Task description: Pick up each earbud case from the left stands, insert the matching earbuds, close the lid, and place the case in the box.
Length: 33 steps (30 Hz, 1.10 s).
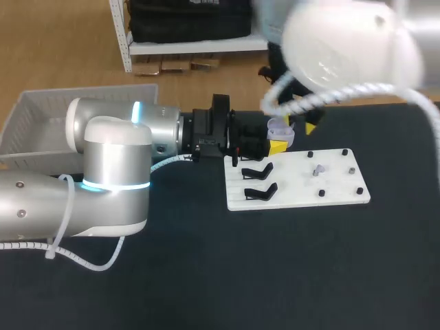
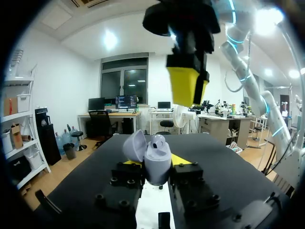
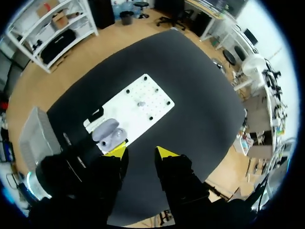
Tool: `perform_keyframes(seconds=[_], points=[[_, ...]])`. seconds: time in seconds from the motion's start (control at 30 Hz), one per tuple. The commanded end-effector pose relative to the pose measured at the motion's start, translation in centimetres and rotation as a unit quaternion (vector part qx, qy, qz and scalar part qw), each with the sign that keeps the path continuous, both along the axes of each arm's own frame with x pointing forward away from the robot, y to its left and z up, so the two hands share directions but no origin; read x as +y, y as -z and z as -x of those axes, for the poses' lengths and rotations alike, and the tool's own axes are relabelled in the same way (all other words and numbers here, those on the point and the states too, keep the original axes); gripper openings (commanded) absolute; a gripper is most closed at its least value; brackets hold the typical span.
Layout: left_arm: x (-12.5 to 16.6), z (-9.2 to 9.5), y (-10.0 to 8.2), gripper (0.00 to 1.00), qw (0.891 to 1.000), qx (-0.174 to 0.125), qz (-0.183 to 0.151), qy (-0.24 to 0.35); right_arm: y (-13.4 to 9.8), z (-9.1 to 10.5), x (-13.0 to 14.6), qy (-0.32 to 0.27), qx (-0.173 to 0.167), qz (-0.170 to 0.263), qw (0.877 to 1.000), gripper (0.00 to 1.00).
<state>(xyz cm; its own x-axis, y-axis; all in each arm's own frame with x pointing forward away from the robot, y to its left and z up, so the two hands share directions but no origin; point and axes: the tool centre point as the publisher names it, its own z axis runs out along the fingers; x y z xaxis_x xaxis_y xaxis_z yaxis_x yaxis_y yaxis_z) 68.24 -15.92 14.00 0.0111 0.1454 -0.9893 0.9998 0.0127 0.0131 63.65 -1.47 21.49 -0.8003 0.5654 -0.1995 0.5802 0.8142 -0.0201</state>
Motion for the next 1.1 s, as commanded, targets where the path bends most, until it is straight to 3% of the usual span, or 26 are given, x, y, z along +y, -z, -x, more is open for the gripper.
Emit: perform_keyframes(seconds=[0.03,0.13,0.17,0.2,0.73,0.83,0.97,1.1], points=[[0.1,0.1,0.2,0.0,1.0,-0.003,0.005,-0.003,-0.1,2.9,-3.4,-0.086,-0.09,-0.151,0.981,0.33],[0.1,0.1,0.2,0.0,1.0,-0.003,0.005,-0.003,0.1,3.2,-3.9,-0.141,-0.064,-0.17,0.973,0.44],[0.1,0.1,0.2,0.0,1.0,-0.003,0.005,-0.003,0.2,3.4,-4.0,-0.162,-0.051,-0.181,0.969,0.62],[0.1,0.1,0.2,0.0,1.0,-0.003,0.005,-0.003,0.3,3.4,-4.2,-0.163,-0.042,-0.166,0.972,1.0],[0.1,0.1,0.2,0.0,1.0,-0.003,0.005,-0.003,0.3,3.4,-4.2,-0.163,-0.042,-0.166,0.972,1.0],[0.1,0.1,0.2,0.0,1.0,-0.003,0.005,-0.003,1.9,2.3,-5.2,-0.18,-0.089,-0.18,0.963,1.0],[0.1,0.1,0.2,0.0,1.0,-0.003,0.005,-0.003,3.5,0.7,-6.8,-0.208,-0.152,-0.159,0.953,1.0],[0.1,0.1,0.2,0.0,1.0,-0.003,0.005,-0.003,5.5,-0.6,-7.6,-0.229,-0.145,-0.168,0.948,1.0]])
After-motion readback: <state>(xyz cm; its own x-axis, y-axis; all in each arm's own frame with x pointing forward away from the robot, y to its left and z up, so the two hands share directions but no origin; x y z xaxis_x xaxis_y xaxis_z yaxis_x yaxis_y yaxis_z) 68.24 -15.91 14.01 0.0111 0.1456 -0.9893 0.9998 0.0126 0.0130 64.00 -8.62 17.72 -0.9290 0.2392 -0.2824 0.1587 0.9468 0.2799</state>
